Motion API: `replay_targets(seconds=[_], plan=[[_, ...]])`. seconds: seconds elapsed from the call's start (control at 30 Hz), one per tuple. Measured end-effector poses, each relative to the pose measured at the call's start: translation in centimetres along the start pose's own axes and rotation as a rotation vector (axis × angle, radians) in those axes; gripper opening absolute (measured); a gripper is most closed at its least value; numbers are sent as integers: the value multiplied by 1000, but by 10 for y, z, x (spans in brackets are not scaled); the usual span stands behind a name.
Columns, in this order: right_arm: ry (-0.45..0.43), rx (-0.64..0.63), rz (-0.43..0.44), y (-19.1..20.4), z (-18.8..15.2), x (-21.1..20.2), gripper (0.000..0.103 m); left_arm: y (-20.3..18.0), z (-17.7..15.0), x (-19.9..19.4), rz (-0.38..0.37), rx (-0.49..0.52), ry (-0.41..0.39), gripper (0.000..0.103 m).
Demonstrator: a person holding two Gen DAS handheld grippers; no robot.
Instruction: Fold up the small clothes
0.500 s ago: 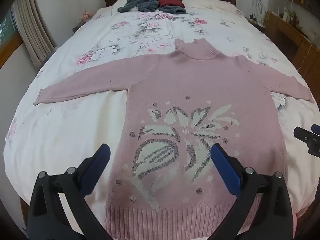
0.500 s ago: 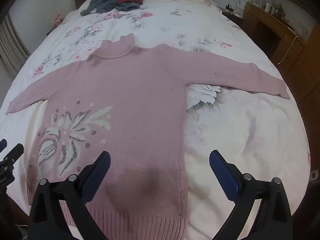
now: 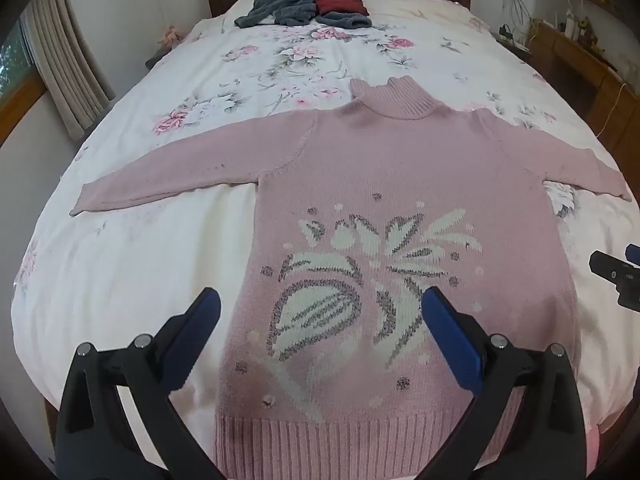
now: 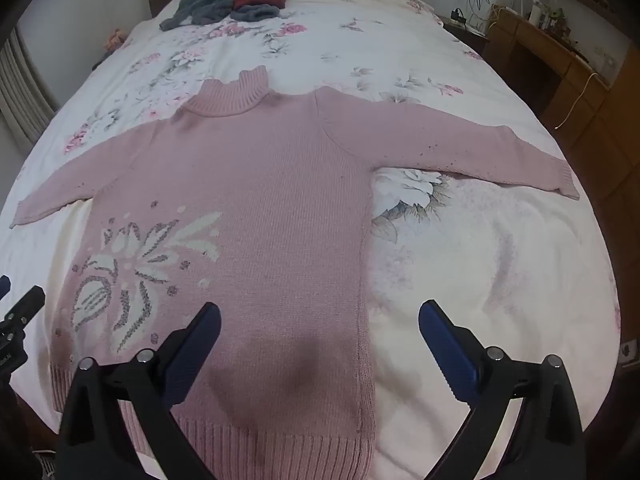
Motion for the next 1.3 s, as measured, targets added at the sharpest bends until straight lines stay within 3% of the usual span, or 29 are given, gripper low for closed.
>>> replay_targets(seconds=[1.3], plan=[[2,5,13,3,-3,9,99,2,-2,2,9,7,5,100]])
Point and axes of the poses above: each gripper's, at about its wrist camera, not at the fingertips, and x roughly the way its jaws point, y to its left, z to its top, the point moved 1 cm from there along x, roughly the way its jaws point, and after that the axes turned 13 degrees about -y, right-handed, at the moved point
